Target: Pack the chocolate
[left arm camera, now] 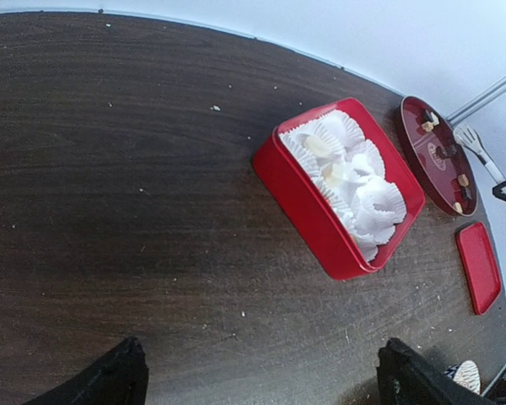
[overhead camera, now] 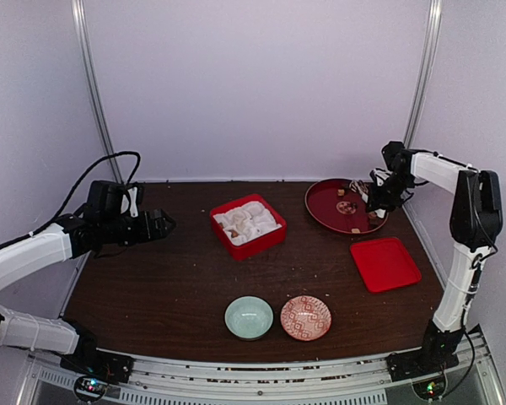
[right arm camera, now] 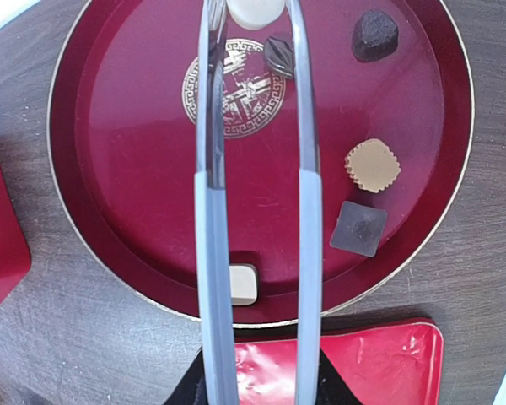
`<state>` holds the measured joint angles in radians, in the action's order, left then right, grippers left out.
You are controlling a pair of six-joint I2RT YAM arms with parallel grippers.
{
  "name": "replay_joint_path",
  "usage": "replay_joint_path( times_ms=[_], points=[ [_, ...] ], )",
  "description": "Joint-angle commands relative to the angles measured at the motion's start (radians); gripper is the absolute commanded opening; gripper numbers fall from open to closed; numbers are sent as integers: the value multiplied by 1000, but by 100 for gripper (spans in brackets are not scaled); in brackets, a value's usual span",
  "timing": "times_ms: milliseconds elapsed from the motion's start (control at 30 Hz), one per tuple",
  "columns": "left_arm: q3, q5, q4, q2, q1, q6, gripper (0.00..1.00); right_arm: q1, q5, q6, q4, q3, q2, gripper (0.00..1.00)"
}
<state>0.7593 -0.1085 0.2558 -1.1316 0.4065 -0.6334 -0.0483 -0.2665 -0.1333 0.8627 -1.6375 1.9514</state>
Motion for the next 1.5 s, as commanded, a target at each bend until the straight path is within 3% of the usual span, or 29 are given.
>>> replay_joint_path(
  times_ms=[0,500,1133,1467],
  points=[
    [16,-13,-41,-2,-6,7,98,-1,-33,11,-30,14,-37,18],
    [9,-18,-44,7,-6,0,98,-101,-56,20,-70,110,-5,19],
    [11,-21,-52,-4,-7,0,98,-111,-17,35,-55,91,47,35],
    [8,-14,-47,2,-6,0,98,-115,-25,34,-41,60,55,29]
  ],
)
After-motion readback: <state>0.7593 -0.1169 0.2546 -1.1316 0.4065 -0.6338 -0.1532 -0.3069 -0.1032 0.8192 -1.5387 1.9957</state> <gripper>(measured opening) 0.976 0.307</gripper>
